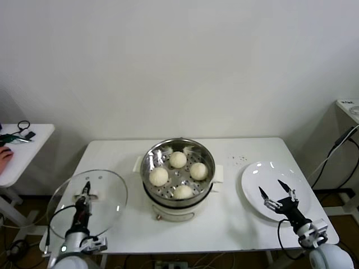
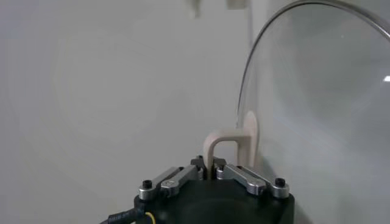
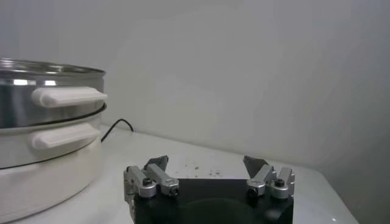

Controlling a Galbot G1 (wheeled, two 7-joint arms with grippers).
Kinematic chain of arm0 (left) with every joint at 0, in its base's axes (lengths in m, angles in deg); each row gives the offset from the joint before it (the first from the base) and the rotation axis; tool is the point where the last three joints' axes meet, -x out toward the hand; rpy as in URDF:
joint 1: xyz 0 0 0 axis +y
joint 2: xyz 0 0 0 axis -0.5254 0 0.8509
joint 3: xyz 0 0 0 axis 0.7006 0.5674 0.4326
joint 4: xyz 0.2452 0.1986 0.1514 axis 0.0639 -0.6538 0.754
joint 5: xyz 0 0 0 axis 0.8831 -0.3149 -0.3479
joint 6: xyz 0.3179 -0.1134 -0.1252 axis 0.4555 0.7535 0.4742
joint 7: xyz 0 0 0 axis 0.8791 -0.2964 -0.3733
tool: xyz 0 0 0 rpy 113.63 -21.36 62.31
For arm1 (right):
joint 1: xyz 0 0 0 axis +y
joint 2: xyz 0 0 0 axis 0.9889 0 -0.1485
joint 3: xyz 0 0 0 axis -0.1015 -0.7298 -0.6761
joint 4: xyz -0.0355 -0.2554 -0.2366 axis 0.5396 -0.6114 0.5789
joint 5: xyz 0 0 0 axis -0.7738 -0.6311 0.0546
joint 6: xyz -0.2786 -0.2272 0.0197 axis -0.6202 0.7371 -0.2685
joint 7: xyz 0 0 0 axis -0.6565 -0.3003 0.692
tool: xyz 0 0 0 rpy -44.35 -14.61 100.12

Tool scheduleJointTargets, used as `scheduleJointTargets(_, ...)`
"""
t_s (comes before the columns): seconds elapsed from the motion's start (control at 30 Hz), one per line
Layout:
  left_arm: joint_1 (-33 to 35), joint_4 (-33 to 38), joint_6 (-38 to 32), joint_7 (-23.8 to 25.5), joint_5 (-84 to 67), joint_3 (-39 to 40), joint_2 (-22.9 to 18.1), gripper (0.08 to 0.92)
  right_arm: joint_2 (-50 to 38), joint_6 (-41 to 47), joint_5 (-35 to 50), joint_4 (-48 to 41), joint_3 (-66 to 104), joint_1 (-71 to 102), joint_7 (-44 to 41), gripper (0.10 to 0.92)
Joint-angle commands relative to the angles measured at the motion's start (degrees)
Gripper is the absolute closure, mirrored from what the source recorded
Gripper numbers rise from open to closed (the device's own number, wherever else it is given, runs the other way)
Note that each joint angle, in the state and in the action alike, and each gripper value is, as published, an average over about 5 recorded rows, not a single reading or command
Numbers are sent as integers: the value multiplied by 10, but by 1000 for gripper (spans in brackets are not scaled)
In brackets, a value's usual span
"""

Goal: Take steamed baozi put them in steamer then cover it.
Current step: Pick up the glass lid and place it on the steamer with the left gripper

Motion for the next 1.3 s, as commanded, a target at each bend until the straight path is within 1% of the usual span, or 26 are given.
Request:
scheduleJointTargets(0.03, 80, 187, 141, 14, 14, 4, 62, 849, -5, 2, -4, -7, -15, -30, 2, 203)
scheduleJointTargets(0.13, 77, 190, 160, 5, 12, 7, 85, 849, -7, 3, -8, -13, -22, -41, 3, 203)
scheduleJointTargets(0.23, 65, 190, 180, 8, -4, 18, 108, 849, -10, 4, -10, -20, -30, -52, 5, 203)
scheduleJointTargets(0.4, 7, 188, 216, 19, -28, 79, 160, 849, -14, 6, -13, -31, -45, -72, 11, 203)
scheduleJointTargets(0.5, -47, 186, 245, 47, -41, 127, 198, 849, -15, 8, -17, -36, -56, -83, 15, 203)
scheduleJointTargets(0.6, -117, 182, 273, 81, -51, 188, 233, 849, -16, 9, -22, -44, -68, -96, 18, 203)
scheduleJointTargets(0.7, -188, 178, 299, 127, -52, 252, 246, 849, -13, 9, -27, -55, -80, -108, 21, 203)
scheduleJointTargets(0.83, -278, 163, 313, 188, -35, 325, 243, 849, -9, 10, -33, -70, -93, -122, 25, 203)
scheduleJointTargets(0.9, -320, 149, 313, 214, -20, 354, 235, 849, -7, 10, -36, -76, -97, -127, 27, 203)
scheduleJointTargets(1.0, -364, 128, 313, 245, 5, 396, 213, 849, -7, 10, -37, -79, -99, -129, 28, 203)
scheduleJointTargets(1.17, -380, 94, 313, 270, 68, 439, 133, 849, -7, 10, -37, -82, -91, -128, 27, 203)
scheduleJointTargets(1.3, -388, 71, 313, 278, 91, 456, 98, 849, -7, 9, -39, -84, -83, -124, 27, 203)
